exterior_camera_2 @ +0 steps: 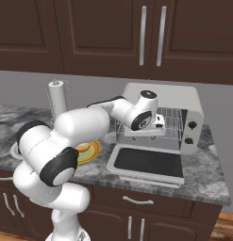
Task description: Open the toaster oven door. Place the hotdog bun on the top rack in the toaster oven and place the chicken drumstick on the bottom rack.
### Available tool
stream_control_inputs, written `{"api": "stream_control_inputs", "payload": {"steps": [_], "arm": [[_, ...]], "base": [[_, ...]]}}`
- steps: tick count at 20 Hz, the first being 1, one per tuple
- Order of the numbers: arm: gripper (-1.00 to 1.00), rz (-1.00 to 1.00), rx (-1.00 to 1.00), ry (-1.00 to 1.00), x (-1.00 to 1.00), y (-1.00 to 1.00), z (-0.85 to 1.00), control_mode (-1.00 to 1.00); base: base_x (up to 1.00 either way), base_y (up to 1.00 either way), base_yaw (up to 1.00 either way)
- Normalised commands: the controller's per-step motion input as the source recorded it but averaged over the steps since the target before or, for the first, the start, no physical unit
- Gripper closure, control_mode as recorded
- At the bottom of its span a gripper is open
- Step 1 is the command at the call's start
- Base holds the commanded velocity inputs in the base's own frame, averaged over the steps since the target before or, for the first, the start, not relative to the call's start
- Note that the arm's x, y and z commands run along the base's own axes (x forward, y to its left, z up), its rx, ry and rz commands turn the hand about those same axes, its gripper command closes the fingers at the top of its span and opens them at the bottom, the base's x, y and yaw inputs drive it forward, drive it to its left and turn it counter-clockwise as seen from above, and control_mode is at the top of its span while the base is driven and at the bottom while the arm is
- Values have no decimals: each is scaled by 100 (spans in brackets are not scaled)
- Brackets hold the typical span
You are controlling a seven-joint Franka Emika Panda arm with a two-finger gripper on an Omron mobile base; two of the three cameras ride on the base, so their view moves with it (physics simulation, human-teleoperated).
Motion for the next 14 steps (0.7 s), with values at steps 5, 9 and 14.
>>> {"api": "stream_control_inputs", "payload": {"steps": [5, 9, 14], "arm": [[-100, -4, 0, 0, -1, -3, -18, -100], [-100, -4, 0, -8, 0, -16, -16, -100], [-100, -4, 14, -10, 0, -18, -15, -100]], "base": [[0, 0, 0], [0, 0, 0], [0, 0, 0]]}}
